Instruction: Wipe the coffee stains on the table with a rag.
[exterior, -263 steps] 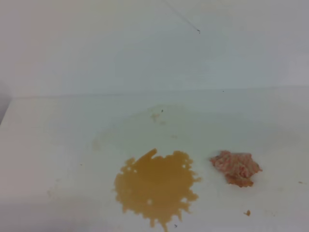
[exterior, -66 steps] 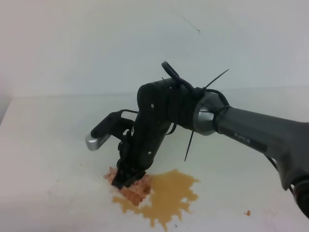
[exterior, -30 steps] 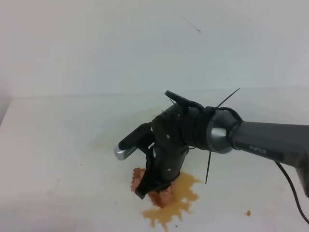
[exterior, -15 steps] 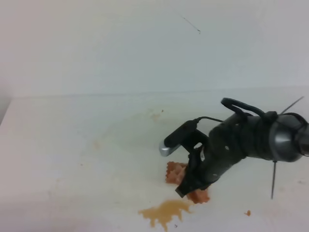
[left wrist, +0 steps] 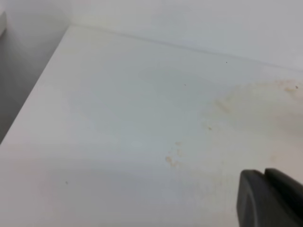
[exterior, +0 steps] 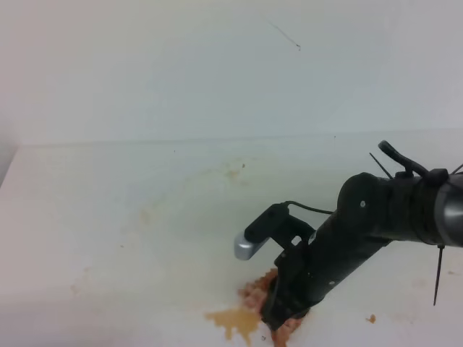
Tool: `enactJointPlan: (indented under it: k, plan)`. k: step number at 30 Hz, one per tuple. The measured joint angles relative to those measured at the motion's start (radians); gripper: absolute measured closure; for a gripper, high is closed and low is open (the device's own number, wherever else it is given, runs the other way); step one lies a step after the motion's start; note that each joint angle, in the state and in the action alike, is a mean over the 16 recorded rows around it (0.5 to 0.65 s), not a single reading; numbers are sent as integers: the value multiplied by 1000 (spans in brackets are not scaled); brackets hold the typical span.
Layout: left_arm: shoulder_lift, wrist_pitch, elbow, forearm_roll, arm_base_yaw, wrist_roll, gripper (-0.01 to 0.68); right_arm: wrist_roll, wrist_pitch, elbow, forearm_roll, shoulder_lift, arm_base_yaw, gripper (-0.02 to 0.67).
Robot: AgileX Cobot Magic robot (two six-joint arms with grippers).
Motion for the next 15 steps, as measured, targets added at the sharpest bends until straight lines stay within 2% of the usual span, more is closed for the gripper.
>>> enactJointPlan:
  k: [7,15]
  plan:
    - [-2,-1,2,0,0,0,672,-247,46,-29,316,-2,5,612]
    - [-2,-1,2,0,0,0,672,-342,88,-69,459,14,26,612]
